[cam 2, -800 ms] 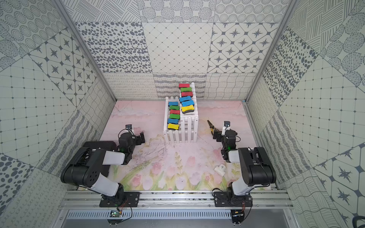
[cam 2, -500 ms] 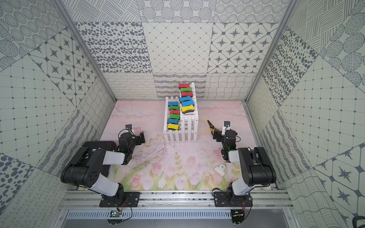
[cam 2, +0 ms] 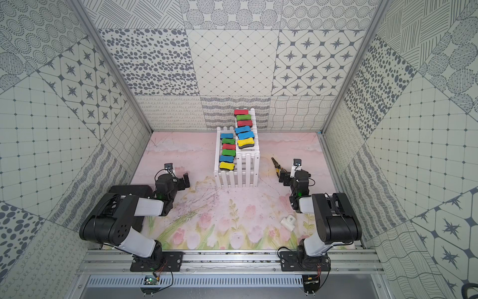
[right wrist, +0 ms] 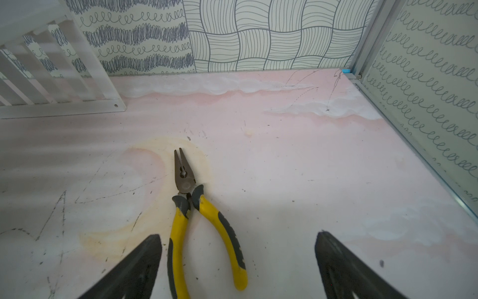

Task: Remove the whiteboard erasers from the shelf
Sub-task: Adjust the shelf at the center of the board.

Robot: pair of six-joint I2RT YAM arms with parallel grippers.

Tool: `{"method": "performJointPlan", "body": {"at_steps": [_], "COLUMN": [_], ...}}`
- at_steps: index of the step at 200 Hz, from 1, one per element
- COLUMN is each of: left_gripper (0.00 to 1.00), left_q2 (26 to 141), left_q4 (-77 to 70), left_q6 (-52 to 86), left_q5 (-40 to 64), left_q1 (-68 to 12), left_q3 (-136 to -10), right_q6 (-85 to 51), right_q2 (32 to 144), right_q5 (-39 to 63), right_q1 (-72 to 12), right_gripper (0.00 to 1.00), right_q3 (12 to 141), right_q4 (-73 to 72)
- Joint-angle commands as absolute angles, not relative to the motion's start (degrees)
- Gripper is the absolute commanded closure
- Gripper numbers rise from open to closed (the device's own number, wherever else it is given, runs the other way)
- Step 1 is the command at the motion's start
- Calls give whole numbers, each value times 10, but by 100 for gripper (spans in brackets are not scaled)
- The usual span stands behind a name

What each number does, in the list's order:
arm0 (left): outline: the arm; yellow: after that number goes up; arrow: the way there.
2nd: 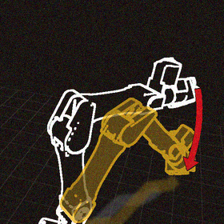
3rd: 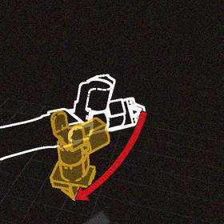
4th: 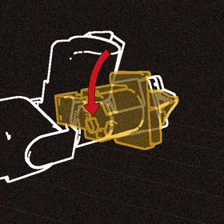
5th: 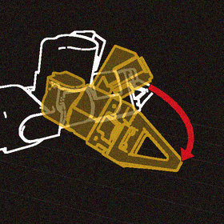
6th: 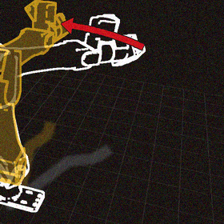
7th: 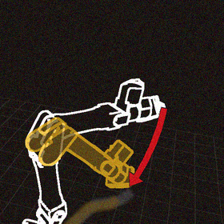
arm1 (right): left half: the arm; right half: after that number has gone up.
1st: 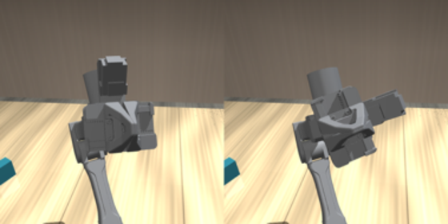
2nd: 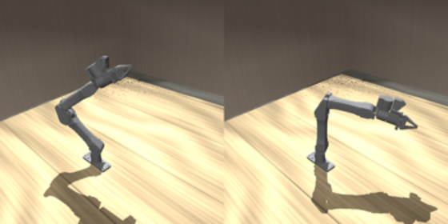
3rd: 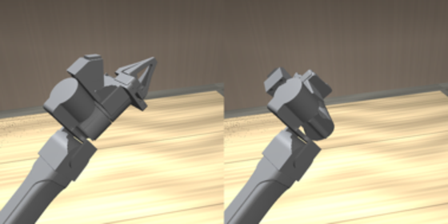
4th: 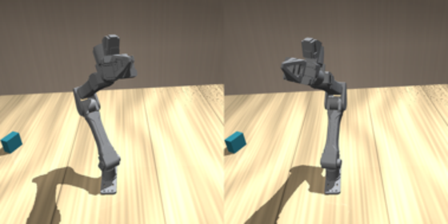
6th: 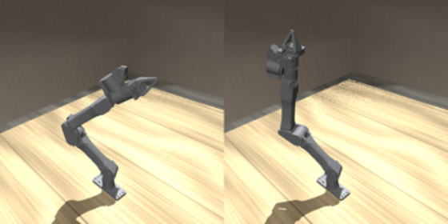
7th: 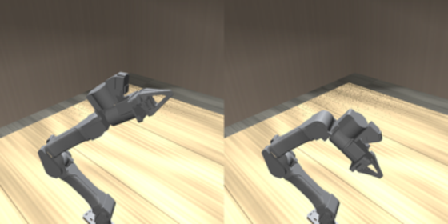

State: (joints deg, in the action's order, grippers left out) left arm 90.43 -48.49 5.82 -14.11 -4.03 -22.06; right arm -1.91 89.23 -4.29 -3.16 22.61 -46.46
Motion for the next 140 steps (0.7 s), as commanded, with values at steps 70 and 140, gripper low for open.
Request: {"method": "performJointPlan", "body": {"at_steps": [70, 140], "left_gripper": [1, 1], "left_q2": [900, 828], "left_q4": [-502, -184], "left_q6": [60, 92], "left_q5": [-139, -176], "left_q1": [-37, -41], "left_q3": [-225, -371], "right_q6": [-21, -57], "right_q2": [890, 774], "right_q5": [-23, -85], "right_q1": [-22, -23], "right_gripper": [3, 3], "right_q3": [236, 289], "right_q4": [-476, -284]}}
